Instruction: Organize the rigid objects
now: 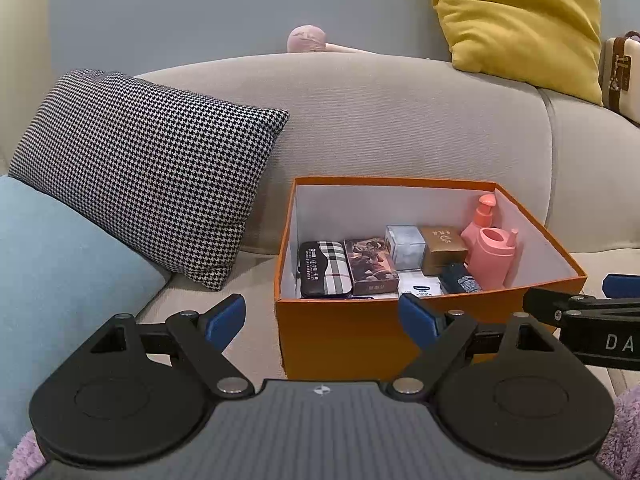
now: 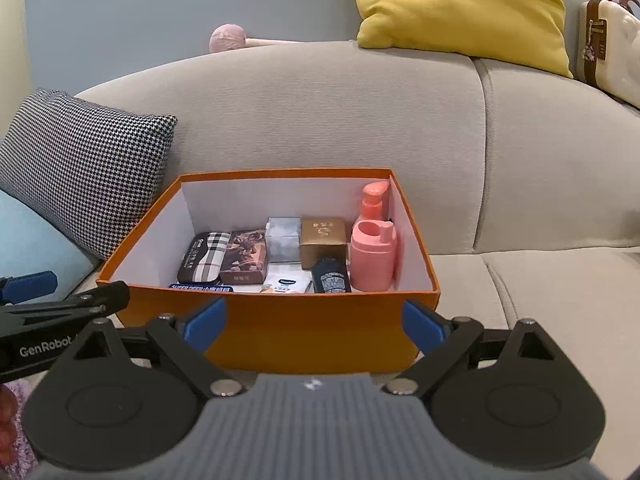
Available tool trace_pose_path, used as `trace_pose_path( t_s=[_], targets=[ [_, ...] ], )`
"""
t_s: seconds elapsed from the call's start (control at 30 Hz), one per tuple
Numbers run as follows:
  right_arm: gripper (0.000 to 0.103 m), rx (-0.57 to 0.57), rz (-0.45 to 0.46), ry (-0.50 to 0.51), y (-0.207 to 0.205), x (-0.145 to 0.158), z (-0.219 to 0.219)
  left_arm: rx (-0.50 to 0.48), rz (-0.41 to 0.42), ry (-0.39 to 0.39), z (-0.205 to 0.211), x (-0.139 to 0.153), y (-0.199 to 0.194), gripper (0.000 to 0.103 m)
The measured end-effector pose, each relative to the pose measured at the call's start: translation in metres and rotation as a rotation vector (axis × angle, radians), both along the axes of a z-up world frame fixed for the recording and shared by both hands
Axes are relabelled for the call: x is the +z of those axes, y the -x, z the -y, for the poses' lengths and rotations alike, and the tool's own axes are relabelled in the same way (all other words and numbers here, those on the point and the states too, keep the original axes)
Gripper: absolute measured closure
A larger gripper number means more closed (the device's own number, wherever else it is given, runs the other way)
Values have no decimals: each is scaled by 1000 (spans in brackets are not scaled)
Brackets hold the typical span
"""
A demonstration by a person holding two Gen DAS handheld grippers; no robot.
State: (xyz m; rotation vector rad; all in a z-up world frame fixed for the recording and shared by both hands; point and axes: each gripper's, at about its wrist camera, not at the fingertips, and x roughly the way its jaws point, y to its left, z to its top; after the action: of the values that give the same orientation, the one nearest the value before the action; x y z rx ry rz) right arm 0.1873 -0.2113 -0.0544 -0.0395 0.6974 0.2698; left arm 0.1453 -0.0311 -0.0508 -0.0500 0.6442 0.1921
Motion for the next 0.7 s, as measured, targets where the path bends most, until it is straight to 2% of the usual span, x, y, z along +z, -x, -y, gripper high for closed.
trace_pose_path(
  t_s=[0.7],
  targets=[
    [9,9,3,5,3,-1,-2,12,4,-17,-5,0,0,3]
  ],
)
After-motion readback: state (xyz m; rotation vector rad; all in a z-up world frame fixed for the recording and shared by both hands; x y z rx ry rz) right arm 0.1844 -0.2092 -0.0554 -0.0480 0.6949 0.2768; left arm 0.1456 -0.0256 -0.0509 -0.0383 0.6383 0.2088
